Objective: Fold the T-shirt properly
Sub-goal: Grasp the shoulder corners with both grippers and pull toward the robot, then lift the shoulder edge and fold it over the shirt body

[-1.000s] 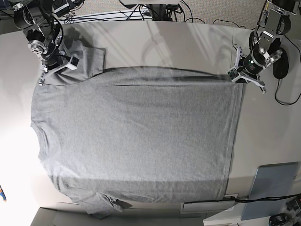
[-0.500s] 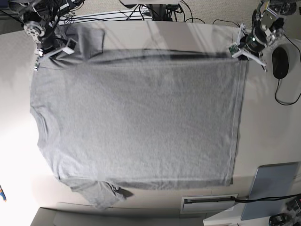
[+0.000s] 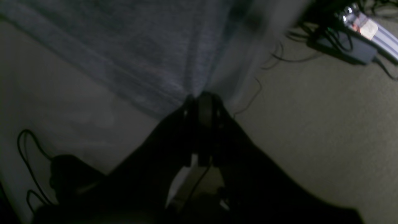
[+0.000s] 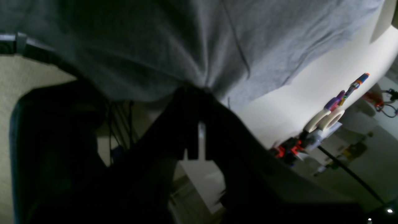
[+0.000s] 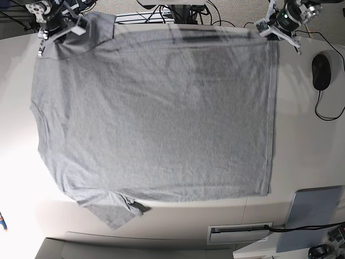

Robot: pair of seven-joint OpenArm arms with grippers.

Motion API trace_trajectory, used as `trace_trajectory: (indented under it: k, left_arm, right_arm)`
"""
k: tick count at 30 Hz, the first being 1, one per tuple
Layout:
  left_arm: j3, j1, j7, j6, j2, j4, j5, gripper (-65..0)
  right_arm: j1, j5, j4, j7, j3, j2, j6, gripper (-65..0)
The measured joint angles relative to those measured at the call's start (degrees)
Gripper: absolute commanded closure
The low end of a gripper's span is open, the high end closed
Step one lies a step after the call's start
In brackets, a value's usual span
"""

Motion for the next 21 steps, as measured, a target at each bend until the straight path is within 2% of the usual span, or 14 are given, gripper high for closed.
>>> trace_trajectory:
  k: [3,8,11,14,16,21]
  left_arm:
    - [0.1,1.3,0.2,1.7,0.0,0.5,0.9,0.0]
    - [0.0,2.0,0.2,1.7,0.0,0.6,2.4,0.0]
    - [-0.4,2.1,0.2,2.4,0.0,0.7,2.3,0.0]
    - [-1.5,2.4,1.3,3.9,0.2,1.3,1.9,0.0]
    - [-2.6,2.5,2.0,4.6,0.2,2.4,1.9,0.0]
    - [-4.8,1.9,0.6,7.8,0.2,4.8,0.8,0.0]
  right_arm:
    - [-3.1,-1.5,0.0,0.4,0.0,0.0,-2.4,0.0]
    - [-6.3,-4.9,0.0,0.7,0.0,0.1,-5.7,0.0]
    - [-6.8,-9.0,0.0,0.7,0.0,0.1,-7.6,0.0]
    - [-6.4,-14.4,0.0,1.1,0.0,0.1,-11.1,0.0]
    - [-5.2,-16.1,0.0,1.6,0.0,0.1,-11.6,0.0]
    - [1.4,-15.8,0.0,3.3,0.0,0.0,-11.6,0.0]
